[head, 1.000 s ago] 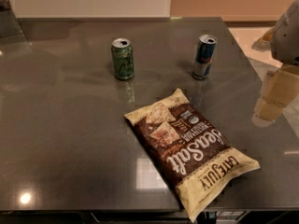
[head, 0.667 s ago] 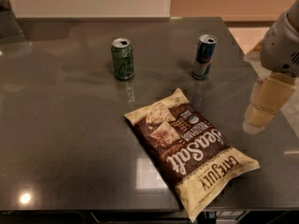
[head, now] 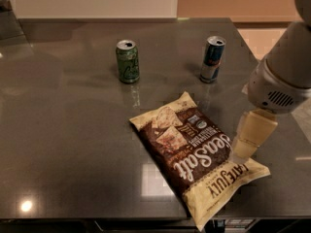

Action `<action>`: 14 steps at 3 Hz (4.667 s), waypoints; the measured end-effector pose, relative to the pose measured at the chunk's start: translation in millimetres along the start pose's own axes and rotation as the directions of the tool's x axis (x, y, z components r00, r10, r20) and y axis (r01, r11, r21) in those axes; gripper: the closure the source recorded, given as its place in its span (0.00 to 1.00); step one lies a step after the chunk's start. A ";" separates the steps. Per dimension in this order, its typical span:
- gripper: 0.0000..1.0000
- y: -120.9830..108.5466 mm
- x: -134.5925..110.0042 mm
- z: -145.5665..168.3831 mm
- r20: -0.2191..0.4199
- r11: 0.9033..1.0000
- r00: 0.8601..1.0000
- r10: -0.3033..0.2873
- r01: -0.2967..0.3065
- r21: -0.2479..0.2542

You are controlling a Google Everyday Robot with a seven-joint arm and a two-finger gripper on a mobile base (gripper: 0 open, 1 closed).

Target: Move brown chip bag near green can

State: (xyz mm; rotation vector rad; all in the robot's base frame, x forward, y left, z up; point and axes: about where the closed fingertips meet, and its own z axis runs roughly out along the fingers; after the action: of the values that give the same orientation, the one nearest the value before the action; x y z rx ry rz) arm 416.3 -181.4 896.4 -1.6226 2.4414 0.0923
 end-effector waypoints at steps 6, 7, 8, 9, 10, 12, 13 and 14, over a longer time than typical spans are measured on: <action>0.16 49.2 -7.3 59.7 -0.049 0.954 0.987 0.152 -0.160 -0.255; 0.41 53.9 -9.4 61.5 -0.065 0.957 0.988 0.139 -0.151 -0.249; 0.63 52.7 -12.2 60.7 -0.065 0.956 0.987 0.145 -0.157 -0.249; 0.87 44.8 -23.1 48.8 -0.026 0.960 0.988 0.151 -0.153 -0.236; 1.00 36.1 -37.6 38.9 0.020 0.962 0.988 0.155 -0.147 -0.230; 1.00 7.0 -66.0 33.0 0.099 0.964 0.981 0.169 -0.143 -0.224; 1.00 -15.6 -79.7 40.4 0.122 0.959 0.974 0.188 -0.155 -0.238; 1.00 -31.1 -92.0 47.8 0.135 0.958 0.973 0.187 -0.150 -0.245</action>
Offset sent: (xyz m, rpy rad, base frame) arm -0.0193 0.0044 -0.0661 0.0341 0.2383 -0.1893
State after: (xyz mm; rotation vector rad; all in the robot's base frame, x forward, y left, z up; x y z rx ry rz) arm 485.7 -102.5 870.8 -1.4233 2.5171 0.5331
